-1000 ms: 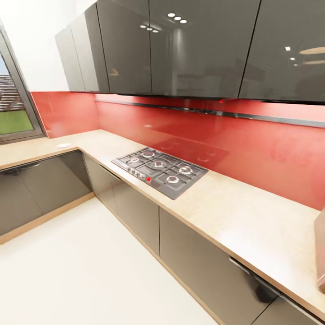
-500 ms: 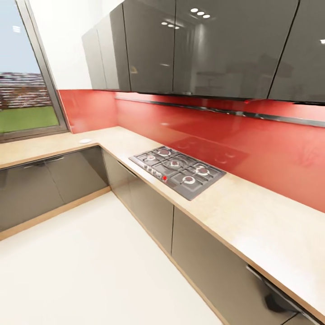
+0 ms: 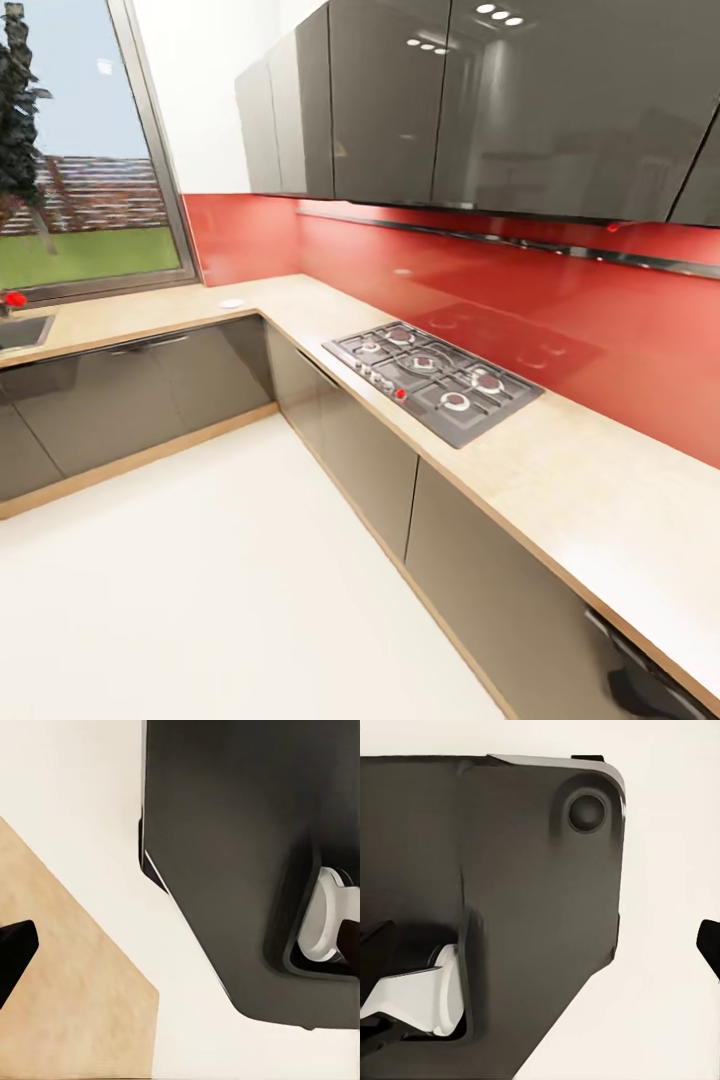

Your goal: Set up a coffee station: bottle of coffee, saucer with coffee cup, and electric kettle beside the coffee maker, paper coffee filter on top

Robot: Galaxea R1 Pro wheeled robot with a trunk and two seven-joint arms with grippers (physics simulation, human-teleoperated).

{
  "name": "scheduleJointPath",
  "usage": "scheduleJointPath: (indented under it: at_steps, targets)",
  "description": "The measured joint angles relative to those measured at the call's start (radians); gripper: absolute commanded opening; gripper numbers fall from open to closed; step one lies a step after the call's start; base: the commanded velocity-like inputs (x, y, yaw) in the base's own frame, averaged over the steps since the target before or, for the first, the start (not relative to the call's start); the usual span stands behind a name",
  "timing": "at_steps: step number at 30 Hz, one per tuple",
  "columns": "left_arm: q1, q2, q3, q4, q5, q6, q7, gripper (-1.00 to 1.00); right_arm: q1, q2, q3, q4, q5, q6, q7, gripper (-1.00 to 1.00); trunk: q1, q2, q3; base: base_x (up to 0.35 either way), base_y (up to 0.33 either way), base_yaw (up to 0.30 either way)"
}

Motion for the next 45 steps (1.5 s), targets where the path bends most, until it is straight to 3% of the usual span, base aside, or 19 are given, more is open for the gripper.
scheduleJointPath:
  at_steps: [12,45]
  targets:
    - [0.000,0.000,0.003,0.000,0.000,0.000,0.000,1.00,0.000,0.000,0.000,0.000,0.000,0.000,0.000,1.00,-0.046,0.084,0.026,0.000,0.000,0.244]
    - [-0.007,0.004,0.003,-0.003,-0.001,0.001,0.001,1.00,0.000,-0.002,-0.001,0.000,0.000,0.000,-0.006,1.00,-0.046,0.085,-0.006,0.000,0.000,0.244]
